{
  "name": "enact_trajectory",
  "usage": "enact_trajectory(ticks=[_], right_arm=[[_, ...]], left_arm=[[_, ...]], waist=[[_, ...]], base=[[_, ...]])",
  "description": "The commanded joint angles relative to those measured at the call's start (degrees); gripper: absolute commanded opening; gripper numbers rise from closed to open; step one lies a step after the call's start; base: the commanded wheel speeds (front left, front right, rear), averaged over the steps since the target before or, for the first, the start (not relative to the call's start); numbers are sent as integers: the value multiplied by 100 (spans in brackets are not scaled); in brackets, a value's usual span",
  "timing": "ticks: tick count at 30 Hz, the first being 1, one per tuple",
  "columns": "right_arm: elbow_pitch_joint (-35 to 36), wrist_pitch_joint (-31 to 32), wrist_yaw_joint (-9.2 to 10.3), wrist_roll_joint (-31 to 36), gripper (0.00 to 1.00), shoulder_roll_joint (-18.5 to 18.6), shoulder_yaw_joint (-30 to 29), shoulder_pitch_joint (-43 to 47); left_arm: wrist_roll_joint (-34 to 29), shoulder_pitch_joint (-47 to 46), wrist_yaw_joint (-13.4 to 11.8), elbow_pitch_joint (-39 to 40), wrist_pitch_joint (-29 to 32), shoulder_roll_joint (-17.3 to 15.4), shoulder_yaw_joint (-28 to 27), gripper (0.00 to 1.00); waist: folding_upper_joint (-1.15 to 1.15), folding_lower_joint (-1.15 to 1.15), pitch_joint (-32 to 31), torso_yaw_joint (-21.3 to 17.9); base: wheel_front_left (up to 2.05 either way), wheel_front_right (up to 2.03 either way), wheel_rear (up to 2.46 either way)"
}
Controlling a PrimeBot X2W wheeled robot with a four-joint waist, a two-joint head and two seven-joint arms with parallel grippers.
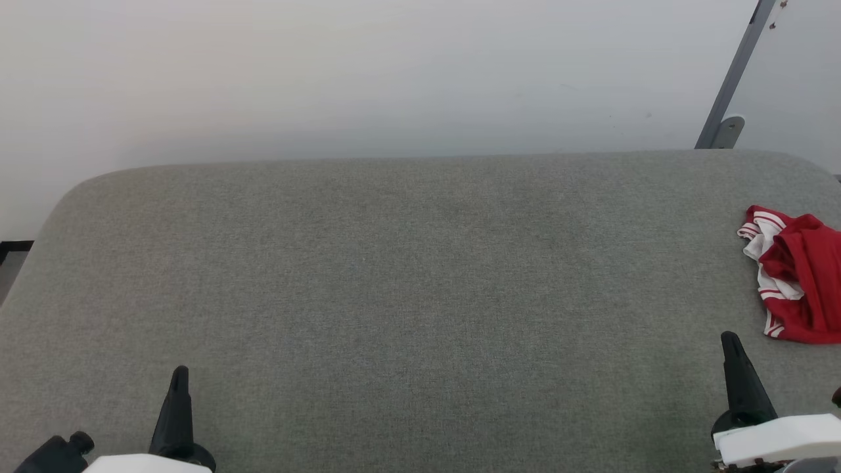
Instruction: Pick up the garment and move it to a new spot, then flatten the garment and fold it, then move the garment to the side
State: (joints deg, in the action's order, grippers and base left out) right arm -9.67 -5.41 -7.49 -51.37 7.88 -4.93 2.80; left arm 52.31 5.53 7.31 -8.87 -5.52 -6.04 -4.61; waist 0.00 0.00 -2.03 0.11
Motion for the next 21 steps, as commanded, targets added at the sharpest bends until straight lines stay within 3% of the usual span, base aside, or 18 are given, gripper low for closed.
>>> enact_trajectory(ticks=[1,21], right_arm=[[39,60,-1,-176,0,12,-23,-168],[-102,415,-1,-1394,0,-150,-68,-412]], left_arm=[[175,-183,10,36,43,-36,-31,0],[1379,-515,16,-131,401,68,-73,0]], waist=[[0,0,3,0],[0,0,55,-3]], base=[[0,0,0],[0,0,0]])
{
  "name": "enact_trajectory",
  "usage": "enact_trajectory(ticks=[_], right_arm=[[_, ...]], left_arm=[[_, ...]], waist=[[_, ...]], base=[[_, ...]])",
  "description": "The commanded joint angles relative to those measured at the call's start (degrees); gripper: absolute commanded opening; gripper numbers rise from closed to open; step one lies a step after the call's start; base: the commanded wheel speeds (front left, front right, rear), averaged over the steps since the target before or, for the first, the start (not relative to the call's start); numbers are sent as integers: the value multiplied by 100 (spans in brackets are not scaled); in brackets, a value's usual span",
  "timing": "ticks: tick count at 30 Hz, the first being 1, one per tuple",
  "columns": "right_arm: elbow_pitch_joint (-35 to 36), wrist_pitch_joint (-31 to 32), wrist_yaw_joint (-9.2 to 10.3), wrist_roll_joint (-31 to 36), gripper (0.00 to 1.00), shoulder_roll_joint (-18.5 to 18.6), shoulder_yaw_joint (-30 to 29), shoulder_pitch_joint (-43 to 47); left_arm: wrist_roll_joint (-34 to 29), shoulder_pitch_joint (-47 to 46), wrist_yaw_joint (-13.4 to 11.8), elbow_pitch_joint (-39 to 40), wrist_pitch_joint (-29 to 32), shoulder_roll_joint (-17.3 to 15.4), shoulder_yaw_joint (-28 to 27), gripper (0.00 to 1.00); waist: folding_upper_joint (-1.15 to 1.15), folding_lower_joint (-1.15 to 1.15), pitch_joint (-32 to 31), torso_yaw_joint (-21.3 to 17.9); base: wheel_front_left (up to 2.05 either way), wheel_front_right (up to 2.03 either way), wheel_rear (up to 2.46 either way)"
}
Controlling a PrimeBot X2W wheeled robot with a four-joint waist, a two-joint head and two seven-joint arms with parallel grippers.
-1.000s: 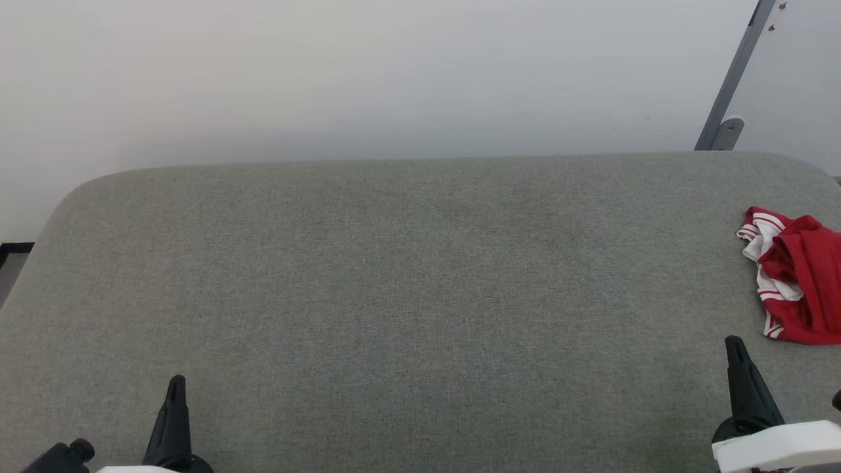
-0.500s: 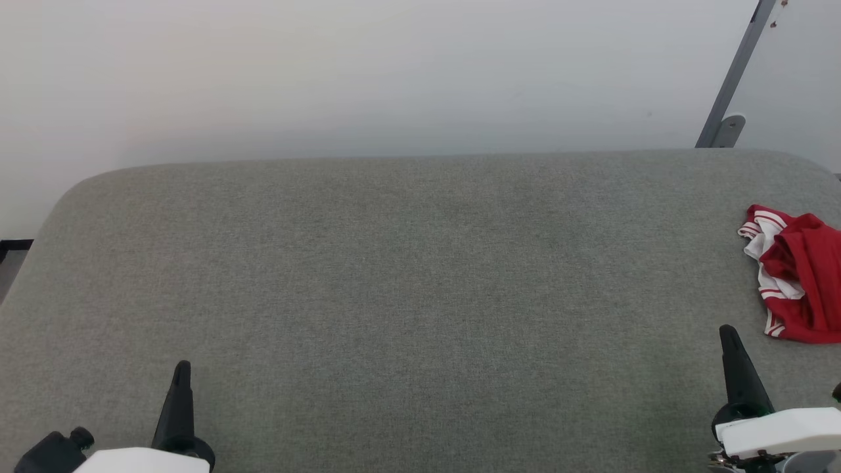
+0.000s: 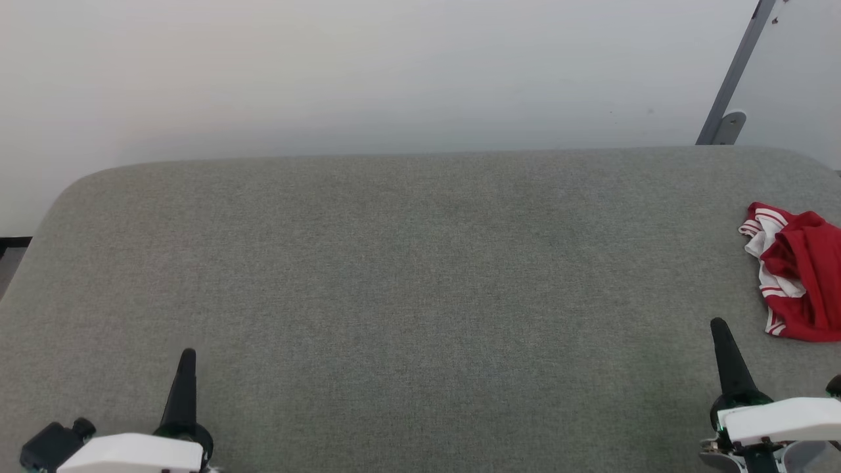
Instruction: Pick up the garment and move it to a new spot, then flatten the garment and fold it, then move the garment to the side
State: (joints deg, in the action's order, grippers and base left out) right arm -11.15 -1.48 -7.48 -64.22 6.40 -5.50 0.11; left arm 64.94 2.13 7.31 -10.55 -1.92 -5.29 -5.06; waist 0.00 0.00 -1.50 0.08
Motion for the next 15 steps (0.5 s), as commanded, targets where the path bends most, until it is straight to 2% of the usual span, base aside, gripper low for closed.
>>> enact_trajectory(ticks=[1,15], right_arm=[[38,42,-2,-162,0,-8,-13,-150],[-58,256,-2,-881,0,-106,-43,-289]], left_arm=[[177,-187,16,29,53,-1,-30,0],[884,-384,19,-71,264,55,-56,0]], waist=[[0,0,4,0],[0,0,40,-2]], base=[[0,0,0],[0,0,0]])
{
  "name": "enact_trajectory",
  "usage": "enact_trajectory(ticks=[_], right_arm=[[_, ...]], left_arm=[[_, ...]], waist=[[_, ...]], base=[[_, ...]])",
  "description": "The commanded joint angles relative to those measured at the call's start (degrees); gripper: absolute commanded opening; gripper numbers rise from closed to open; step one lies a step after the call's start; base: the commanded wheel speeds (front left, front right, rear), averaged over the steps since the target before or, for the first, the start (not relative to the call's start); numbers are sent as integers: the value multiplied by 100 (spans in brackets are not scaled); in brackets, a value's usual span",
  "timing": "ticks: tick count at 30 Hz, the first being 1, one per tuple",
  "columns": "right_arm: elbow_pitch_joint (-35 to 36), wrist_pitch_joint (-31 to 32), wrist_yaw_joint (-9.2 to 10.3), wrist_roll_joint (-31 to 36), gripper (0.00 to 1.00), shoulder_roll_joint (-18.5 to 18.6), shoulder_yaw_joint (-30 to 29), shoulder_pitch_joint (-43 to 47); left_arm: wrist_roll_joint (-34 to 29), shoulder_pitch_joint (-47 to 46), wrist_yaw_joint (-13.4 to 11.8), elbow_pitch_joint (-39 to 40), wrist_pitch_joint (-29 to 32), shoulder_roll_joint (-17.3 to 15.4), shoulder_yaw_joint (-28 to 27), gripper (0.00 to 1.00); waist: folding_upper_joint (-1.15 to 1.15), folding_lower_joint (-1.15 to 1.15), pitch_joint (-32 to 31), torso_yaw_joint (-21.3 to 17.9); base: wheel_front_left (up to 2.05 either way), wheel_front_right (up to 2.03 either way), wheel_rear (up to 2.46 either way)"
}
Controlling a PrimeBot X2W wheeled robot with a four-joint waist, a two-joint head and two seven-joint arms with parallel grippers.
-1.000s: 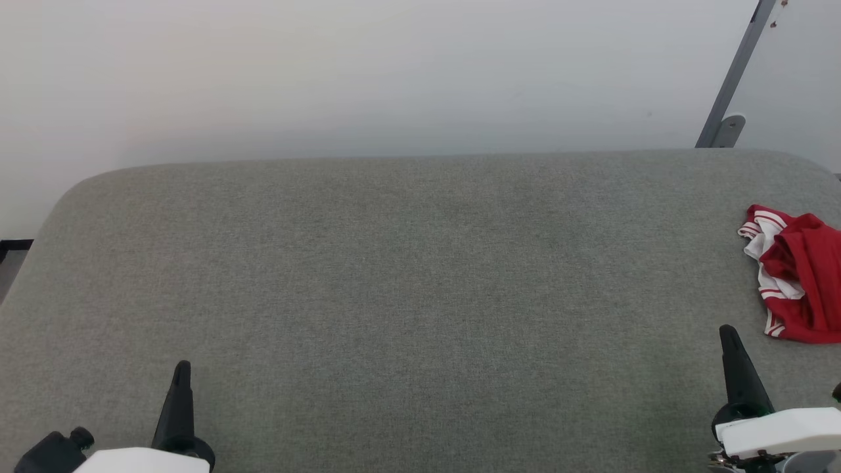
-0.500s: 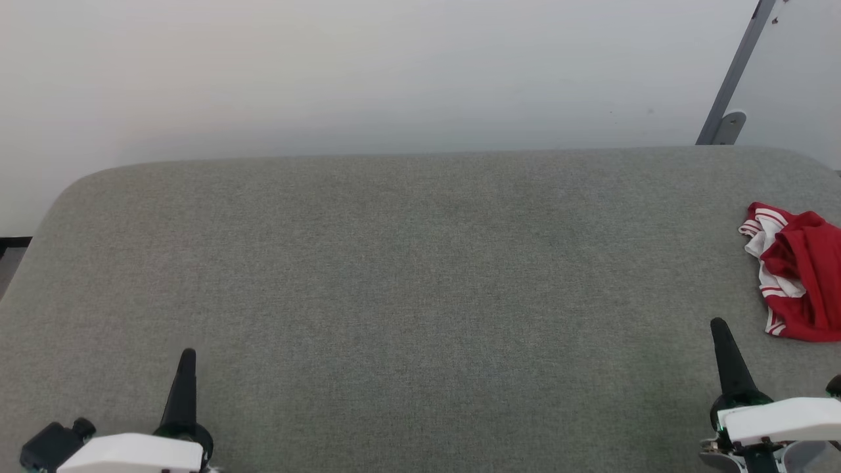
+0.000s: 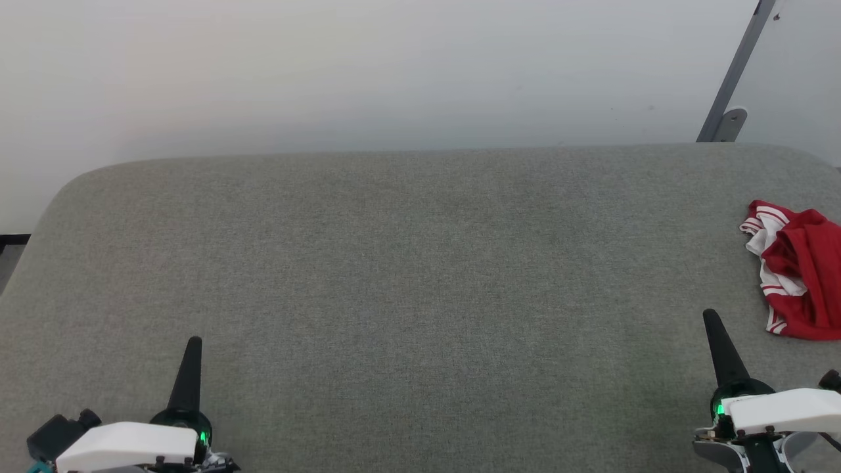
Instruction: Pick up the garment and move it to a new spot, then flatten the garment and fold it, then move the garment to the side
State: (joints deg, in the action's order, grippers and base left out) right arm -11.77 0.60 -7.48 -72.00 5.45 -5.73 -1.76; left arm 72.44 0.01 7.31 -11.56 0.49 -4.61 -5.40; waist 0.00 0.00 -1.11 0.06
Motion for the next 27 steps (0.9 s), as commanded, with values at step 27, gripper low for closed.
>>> enact_trajectory(ticks=[27], right_arm=[[-131,396,-2,-1271,0,-165,-69,-336]], left_arm=[[1261,-477,26,-144,370,92,-72,0]], waist=[[0,0,71,-3]], base=[[0,0,0]])
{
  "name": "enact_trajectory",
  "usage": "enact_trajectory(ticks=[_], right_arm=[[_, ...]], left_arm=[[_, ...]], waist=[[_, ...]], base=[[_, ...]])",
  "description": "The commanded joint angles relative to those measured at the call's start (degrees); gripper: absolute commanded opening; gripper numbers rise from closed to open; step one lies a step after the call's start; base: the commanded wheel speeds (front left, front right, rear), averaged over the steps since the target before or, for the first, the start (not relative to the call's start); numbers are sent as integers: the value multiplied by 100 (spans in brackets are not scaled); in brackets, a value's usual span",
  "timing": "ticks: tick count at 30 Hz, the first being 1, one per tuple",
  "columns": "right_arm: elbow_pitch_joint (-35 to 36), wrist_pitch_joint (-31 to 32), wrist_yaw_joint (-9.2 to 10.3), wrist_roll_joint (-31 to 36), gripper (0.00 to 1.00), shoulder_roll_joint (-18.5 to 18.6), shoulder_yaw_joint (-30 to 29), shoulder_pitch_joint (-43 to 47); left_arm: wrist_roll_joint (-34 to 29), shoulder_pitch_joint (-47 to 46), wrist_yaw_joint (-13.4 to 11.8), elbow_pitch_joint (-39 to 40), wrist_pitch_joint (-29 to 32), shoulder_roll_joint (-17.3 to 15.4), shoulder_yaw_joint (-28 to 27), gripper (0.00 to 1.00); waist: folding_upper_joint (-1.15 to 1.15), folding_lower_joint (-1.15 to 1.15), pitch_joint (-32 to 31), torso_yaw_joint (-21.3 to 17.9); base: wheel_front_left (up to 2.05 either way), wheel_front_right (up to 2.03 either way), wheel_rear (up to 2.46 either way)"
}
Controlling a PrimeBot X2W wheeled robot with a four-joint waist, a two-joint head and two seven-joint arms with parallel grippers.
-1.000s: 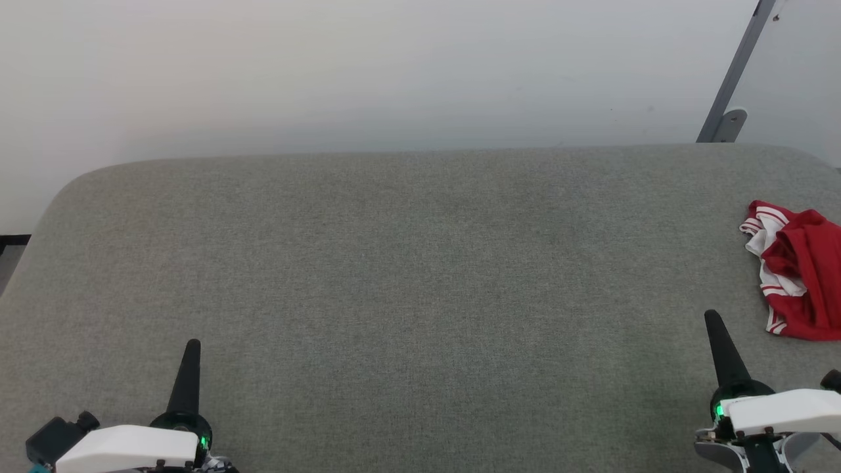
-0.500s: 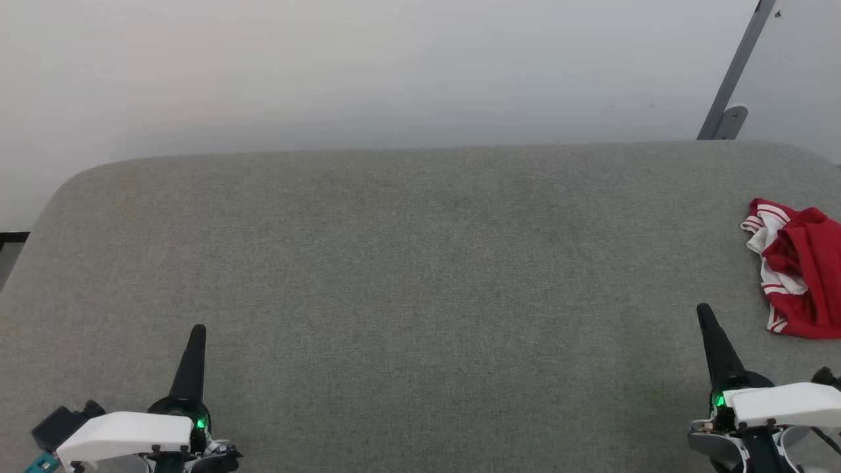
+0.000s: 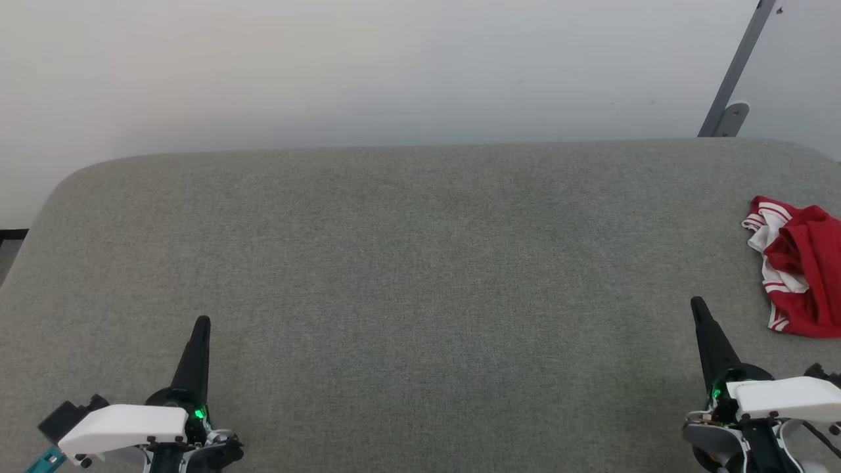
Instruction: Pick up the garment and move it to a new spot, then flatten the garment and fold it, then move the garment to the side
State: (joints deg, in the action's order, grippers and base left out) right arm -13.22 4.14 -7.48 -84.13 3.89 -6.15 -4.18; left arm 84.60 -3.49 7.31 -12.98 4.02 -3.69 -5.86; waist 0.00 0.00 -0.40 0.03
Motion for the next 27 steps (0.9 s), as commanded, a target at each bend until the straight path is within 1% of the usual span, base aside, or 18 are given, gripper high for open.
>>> enact_trajectory(ticks=[1,18,22,27], right_arm=[[8,51,-2,-98,0,-14,-28,-104],[-81,228,-2,-710,0,-102,-49,-224],[-95,272,-2,-847,0,-117,-51,-244],[-94,262,-2,-832,0,-113,-50,-222]], left_arm=[[79,-134,27,-7,35,2,-29,0],[707,-275,31,-96,221,63,-53,0],[813,-323,32,-111,255,73,-55,0],[800,-315,32,-111,258,72,-57,0]], waist=[[0,0,3,0],[0,0,46,-2],[0,0,57,-3],[0,0,58,-3]], base=[[0,0,0],[0,0,0],[0,0,0],[0,0,0]])
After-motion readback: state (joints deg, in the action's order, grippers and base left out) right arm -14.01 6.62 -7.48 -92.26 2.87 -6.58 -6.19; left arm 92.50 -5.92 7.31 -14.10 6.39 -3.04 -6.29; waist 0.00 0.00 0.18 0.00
